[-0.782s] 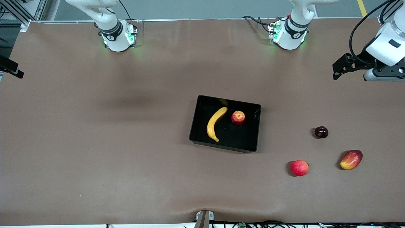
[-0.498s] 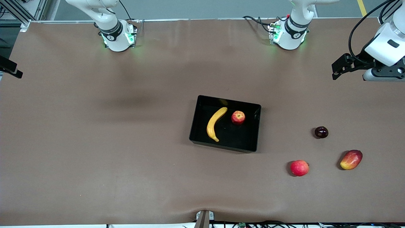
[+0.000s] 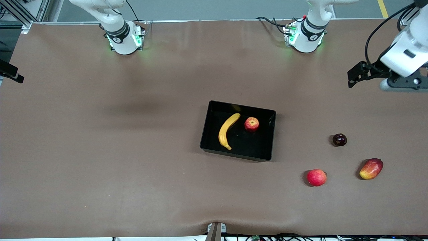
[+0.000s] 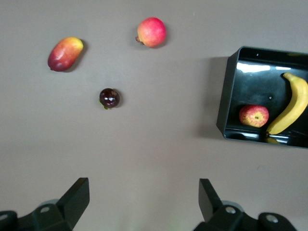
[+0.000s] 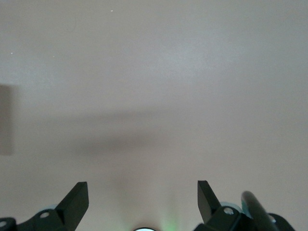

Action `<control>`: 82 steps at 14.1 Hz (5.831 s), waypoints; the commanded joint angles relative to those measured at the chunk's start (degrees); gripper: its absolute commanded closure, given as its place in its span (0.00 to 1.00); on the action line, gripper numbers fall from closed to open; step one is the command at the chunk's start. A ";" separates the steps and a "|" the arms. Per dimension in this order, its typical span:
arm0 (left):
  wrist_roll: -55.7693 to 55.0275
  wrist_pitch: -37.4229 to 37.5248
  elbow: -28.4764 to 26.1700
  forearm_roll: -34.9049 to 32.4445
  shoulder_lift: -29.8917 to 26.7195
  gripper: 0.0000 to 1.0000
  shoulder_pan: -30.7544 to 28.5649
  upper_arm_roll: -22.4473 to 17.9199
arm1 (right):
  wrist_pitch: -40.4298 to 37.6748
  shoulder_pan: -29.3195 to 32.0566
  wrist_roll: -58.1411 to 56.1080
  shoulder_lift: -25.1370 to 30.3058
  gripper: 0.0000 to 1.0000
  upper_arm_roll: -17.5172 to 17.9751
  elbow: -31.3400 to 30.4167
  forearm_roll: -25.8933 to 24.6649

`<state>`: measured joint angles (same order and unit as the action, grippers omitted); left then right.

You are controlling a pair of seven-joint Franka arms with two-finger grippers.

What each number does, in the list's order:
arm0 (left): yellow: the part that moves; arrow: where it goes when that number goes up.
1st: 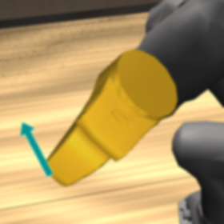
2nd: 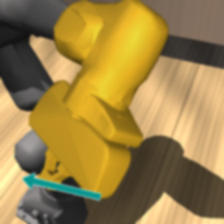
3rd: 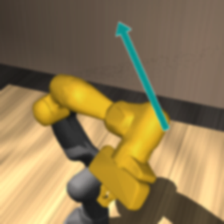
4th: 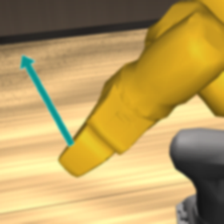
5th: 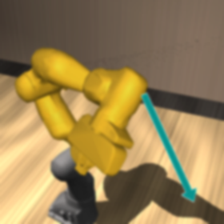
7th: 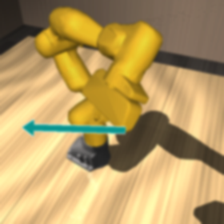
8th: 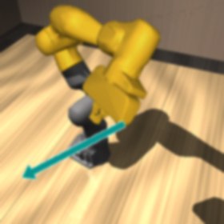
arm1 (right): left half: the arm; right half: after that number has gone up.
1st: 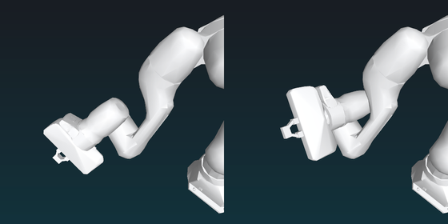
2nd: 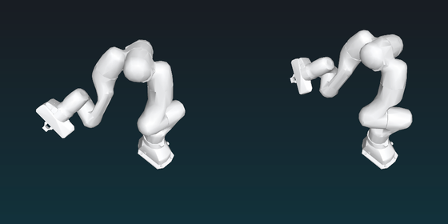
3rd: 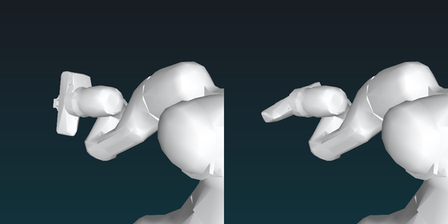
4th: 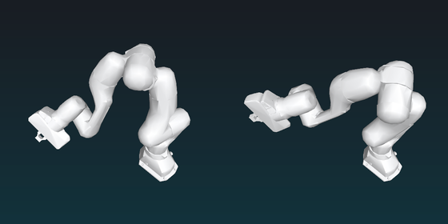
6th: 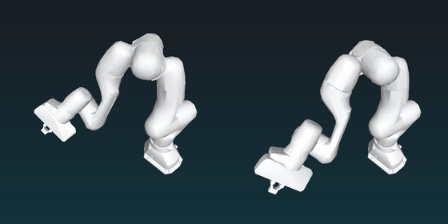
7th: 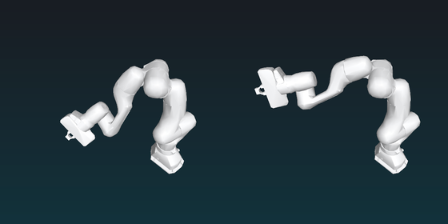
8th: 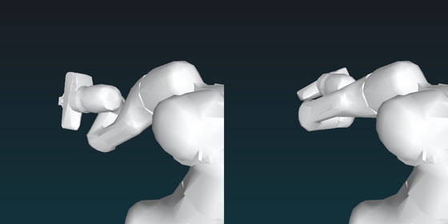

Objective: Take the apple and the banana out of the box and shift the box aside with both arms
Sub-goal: 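Move the left gripper from rest toward the black tray, then lower the left gripper into the tray and grasp the red apple, then carry the apple out of the tray and lower it beside the plum, then open the left gripper and move it back over the tray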

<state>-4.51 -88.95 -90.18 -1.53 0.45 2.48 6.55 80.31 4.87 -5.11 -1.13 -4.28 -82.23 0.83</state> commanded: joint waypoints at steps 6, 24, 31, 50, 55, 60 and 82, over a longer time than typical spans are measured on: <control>-18.57 -8.41 1.41 -2.07 11.75 0.00 9.63 4.09 | -0.15 1.46 0.10 0.08 0.00 1.11 0.05 -0.04; -56.22 -44.64 -15.28 -14.64 32.50 0.00 24.16 3.91 | -0.33 2.07 0.19 0.08 0.00 1.03 0.05 0.04; -55.70 -44.38 -12.40 -16.31 33.12 1.00 23.71 4.00 | -0.33 2.16 0.19 -0.18 0.00 1.03 0.05 0.04; -20.28 -29.08 -3.24 -13.33 26.51 1.00 2.54 4.00 | -0.24 2.16 0.19 -0.18 0.00 1.03 0.05 0.04; -20.28 -39.60 -8.41 -14.29 31.27 1.00 -3.17 3.82 | -0.24 2.51 0.10 -0.18 0.00 1.03 0.05 0.04; -20.36 -44.98 -8.96 -14.38 35.84 1.00 -5.72 3.47 | -0.33 2.69 0.10 -0.18 0.00 1.03 0.05 0.84; -21.51 -36.12 -7.46 -18.07 26.10 0.00 -4.76 13.91 | 0.28 4.54 -0.51 -2.20 0.00 1.03 0.67 4.09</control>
<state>-25.44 -127.20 -96.93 -18.85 29.37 -2.47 17.68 80.59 7.93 -5.16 -2.78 -4.30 -82.31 3.70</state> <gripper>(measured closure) 0.000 0.000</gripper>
